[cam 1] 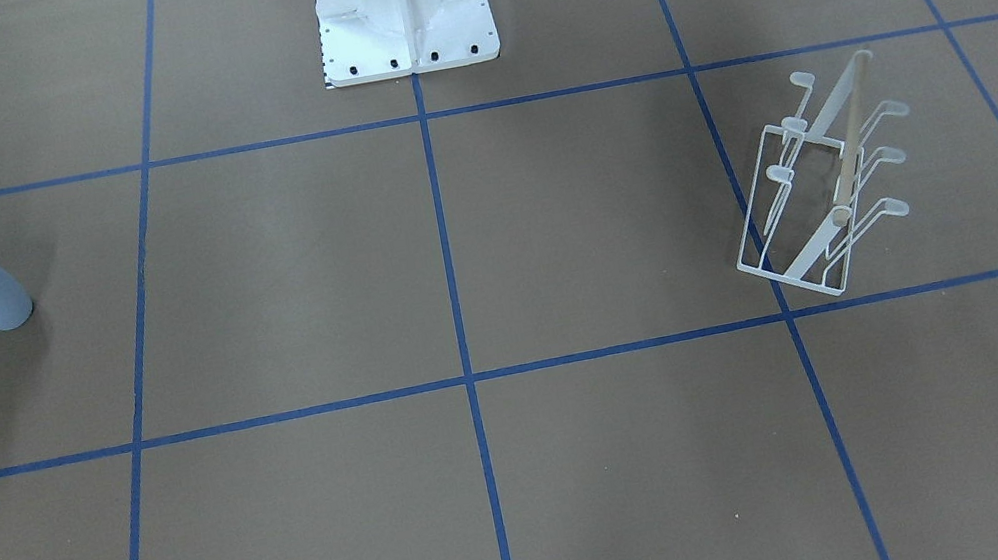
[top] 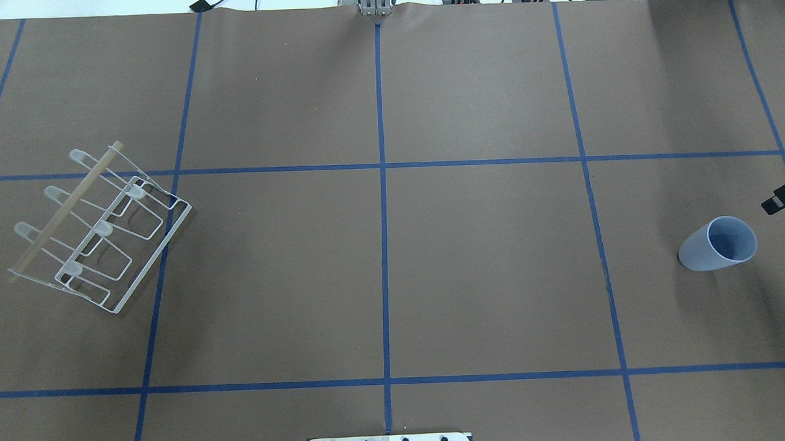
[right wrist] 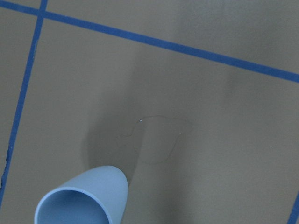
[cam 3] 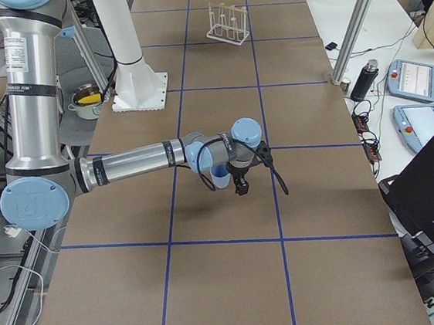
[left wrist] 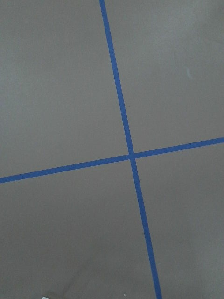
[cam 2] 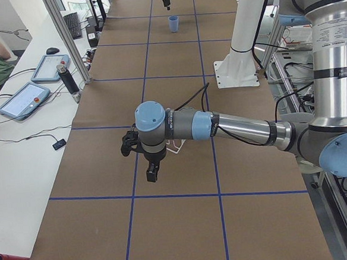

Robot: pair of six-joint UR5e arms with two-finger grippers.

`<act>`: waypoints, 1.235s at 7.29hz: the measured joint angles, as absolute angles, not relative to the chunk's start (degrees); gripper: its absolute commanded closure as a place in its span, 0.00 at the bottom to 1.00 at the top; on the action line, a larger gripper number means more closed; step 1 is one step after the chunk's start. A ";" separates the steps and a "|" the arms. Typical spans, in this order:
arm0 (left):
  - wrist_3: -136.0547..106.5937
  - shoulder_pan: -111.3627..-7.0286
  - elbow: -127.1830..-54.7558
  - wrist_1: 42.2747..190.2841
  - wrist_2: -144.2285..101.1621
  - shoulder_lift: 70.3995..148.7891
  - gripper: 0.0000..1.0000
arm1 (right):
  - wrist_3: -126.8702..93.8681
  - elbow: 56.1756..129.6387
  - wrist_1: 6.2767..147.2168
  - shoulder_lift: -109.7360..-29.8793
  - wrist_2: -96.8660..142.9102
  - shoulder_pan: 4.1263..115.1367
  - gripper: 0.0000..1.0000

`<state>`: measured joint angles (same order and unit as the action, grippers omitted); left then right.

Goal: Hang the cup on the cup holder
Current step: 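Lower the right gripper into the light blue cup's rim and grasp it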

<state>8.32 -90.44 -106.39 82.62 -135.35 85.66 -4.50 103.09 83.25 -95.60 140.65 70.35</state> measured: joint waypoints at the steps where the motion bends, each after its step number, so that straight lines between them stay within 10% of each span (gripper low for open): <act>1: 8.34 -90.44 -106.36 82.62 -135.40 85.63 0.02 | -4.67 103.08 82.38 -95.66 140.69 68.96 0.00; 5: 8.35 -90.41 -106.24 82.56 -135.44 85.61 0.02 | -5.70 102.73 81.79 -94.82 140.69 65.11 0.00; 8: 8.40 -90.36 -106.12 82.53 -135.44 85.61 0.02 | -5.95 102.45 81.81 -94.90 140.72 64.17 0.96; 9: 8.42 -90.35 -106.11 82.53 -135.44 85.61 0.02 | -5.90 102.12 81.77 -94.85 140.59 63.92 1.00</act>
